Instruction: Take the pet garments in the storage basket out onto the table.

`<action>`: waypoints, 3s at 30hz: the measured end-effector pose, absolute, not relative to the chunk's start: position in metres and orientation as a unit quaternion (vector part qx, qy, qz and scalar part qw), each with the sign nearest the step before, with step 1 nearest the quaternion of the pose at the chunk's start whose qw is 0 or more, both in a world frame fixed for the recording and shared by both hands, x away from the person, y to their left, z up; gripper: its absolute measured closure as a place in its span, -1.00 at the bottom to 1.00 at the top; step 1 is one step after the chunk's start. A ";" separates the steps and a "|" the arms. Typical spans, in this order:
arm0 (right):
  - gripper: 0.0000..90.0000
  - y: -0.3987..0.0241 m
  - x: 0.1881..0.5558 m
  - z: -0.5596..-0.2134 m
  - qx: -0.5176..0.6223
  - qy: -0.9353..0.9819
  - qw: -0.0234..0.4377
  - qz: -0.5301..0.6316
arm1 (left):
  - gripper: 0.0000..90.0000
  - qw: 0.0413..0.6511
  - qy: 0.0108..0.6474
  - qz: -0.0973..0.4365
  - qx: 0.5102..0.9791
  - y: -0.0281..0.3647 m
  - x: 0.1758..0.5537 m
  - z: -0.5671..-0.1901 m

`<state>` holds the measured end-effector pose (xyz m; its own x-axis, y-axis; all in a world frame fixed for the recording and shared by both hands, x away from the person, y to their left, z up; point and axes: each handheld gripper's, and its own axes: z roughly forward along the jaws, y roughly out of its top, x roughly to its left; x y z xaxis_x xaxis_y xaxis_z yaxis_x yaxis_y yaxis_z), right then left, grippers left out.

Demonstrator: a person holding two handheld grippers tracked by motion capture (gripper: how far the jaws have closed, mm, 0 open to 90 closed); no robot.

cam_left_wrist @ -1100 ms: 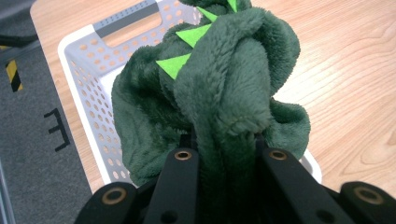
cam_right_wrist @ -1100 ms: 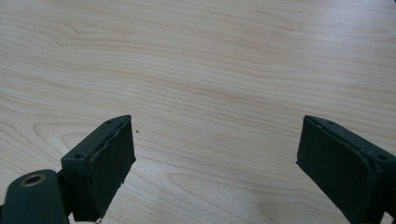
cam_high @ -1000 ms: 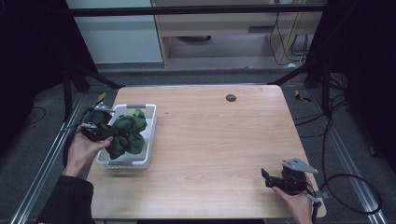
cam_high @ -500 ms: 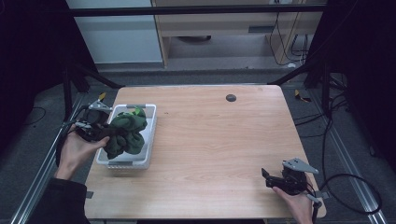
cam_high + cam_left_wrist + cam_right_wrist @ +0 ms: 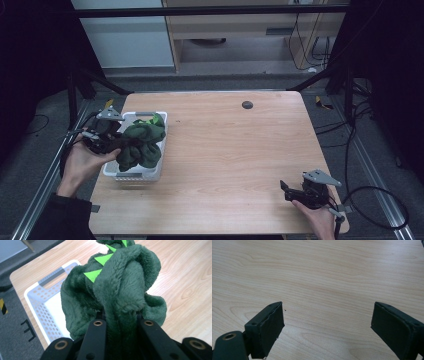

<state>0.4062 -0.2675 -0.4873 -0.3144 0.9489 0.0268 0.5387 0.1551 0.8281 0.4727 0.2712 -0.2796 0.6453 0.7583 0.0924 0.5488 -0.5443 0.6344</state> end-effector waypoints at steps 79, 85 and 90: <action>-0.76 -0.269 0.406 -0.485 0.524 0.709 0.263 0.393 | 0.81 0.266 0.206 0.104 0.936 0.121 0.472 -0.302; -0.76 -0.269 0.406 -0.485 0.524 0.708 0.262 0.394 | 0.81 0.262 0.196 0.094 0.940 0.111 0.477 -0.309; -0.76 -0.269 0.406 -0.485 0.521 0.709 0.266 0.394 | 0.81 0.254 0.188 0.085 0.945 0.102 0.480 -0.318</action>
<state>0.4060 -0.2694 -0.4853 -0.3159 0.9482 0.0333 0.5288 0.1467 0.8360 0.4800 0.1025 -0.3177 0.9150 0.3982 0.0643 0.3123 -0.8002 0.5121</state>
